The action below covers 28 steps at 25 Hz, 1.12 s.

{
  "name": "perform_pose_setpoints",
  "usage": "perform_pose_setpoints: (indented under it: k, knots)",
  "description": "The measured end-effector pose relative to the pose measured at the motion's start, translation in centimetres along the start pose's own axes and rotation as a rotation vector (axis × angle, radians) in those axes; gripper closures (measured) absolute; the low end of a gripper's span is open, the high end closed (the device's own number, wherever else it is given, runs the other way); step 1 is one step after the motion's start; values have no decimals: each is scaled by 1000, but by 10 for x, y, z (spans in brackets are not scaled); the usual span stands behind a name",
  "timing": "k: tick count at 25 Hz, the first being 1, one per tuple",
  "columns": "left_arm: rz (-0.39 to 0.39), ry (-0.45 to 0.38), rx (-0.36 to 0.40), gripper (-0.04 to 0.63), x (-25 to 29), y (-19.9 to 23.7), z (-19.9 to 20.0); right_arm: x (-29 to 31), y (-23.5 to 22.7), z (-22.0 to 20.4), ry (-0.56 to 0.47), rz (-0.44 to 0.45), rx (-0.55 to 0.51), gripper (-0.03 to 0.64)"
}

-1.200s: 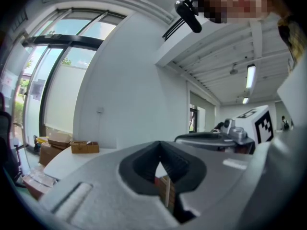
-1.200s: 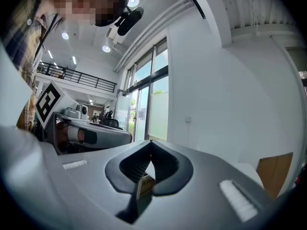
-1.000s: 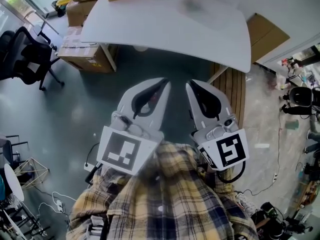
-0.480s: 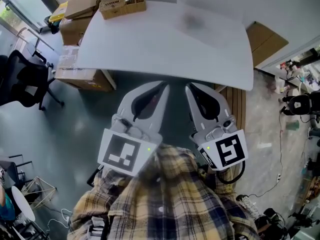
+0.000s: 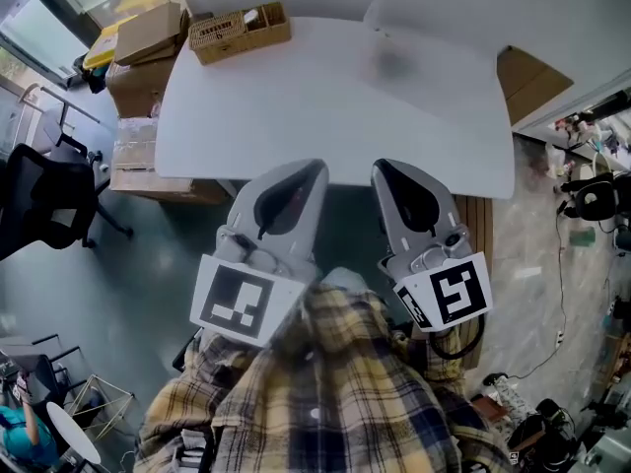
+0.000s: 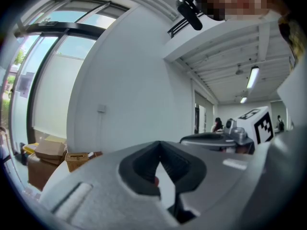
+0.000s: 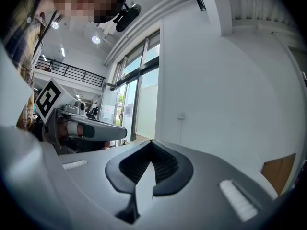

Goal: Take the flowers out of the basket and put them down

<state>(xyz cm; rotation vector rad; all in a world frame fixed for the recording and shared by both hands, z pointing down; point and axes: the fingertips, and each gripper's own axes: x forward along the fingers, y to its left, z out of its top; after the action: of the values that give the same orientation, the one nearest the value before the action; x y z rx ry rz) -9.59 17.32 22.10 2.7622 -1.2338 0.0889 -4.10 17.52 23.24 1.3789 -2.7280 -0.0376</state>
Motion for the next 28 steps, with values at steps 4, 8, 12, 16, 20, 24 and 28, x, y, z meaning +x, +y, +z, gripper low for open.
perform_pose_setpoints:
  k: [4,8,12,16,20,24,28]
  knots:
    - [-9,19,-1,595,13,26,-4,24,-12,-4,19,-30,10,614]
    - [-20,42,-18,595,29,40,-11,39,-26,-10,39,-49,22,614]
    - [-21,46,-26,595,50,49,-15,51,-42,-15,46,-46,25,614]
    - [-18,38,-24,595,79,60,-14,70,-64,-20,50,-32,19,614]
    - [-19,28,-18,595,118,66,-6,87,-98,-18,39,-27,14,614]
    - [-9,12,-13,595,164,72,5,103,-141,-14,34,-13,1,614]
    - [18,0,-18,595,208,74,16,114,-185,-9,34,11,-16,614]
